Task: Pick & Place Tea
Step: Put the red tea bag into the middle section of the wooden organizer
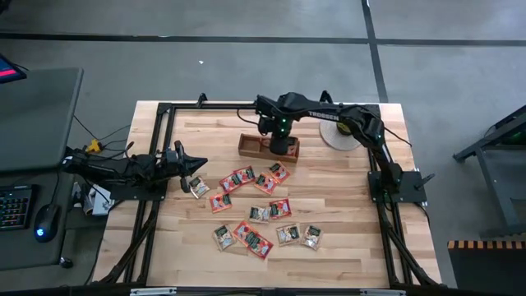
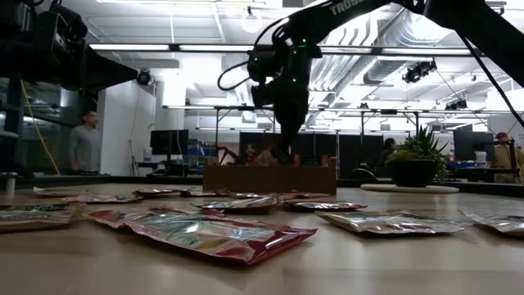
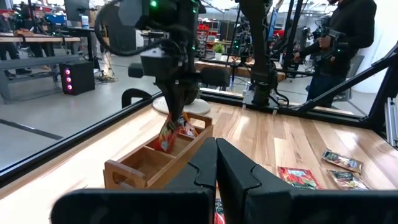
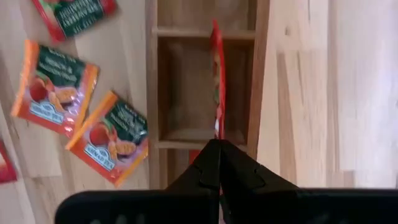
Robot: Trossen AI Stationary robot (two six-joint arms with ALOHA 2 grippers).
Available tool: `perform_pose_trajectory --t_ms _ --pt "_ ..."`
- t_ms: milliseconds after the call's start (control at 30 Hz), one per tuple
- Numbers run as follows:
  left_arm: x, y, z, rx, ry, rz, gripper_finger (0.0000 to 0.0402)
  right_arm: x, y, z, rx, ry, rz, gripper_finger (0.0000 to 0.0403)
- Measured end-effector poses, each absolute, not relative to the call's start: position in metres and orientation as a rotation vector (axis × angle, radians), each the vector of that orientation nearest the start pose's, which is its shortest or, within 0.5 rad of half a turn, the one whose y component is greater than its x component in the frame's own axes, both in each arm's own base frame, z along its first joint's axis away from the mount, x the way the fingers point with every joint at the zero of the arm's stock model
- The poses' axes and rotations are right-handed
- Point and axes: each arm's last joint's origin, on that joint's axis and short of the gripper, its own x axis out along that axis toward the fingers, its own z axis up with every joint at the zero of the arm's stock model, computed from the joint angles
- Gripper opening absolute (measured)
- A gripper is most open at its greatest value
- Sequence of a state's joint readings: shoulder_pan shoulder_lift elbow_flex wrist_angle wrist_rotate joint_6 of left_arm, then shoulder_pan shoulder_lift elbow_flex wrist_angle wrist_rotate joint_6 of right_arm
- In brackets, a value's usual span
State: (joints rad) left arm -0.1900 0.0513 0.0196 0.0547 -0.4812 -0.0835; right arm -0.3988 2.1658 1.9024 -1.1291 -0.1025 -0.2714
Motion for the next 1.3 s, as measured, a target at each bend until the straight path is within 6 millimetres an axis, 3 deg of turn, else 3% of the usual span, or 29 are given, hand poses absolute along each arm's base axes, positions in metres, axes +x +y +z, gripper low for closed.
perform_pose_trajectory --t_ms 200,867,1300 --pt "0.097 -0.005 0.171 -0.090 -0.034 0.290 0.0000 0.400 -0.166 0.215 0.107 1.413 -0.076 0.0000" --pt "0.097 -0.005 0.171 -0.090 -0.034 0.291 0.0000 0.398 -0.165 0.243 -0.001 1.472 -0.106 0.0000" --pt "0.097 -0.005 0.171 -0.090 -0.034 0.291 0.0000 0.400 -0.153 0.244 -0.038 1.496 -0.044 0.0000"
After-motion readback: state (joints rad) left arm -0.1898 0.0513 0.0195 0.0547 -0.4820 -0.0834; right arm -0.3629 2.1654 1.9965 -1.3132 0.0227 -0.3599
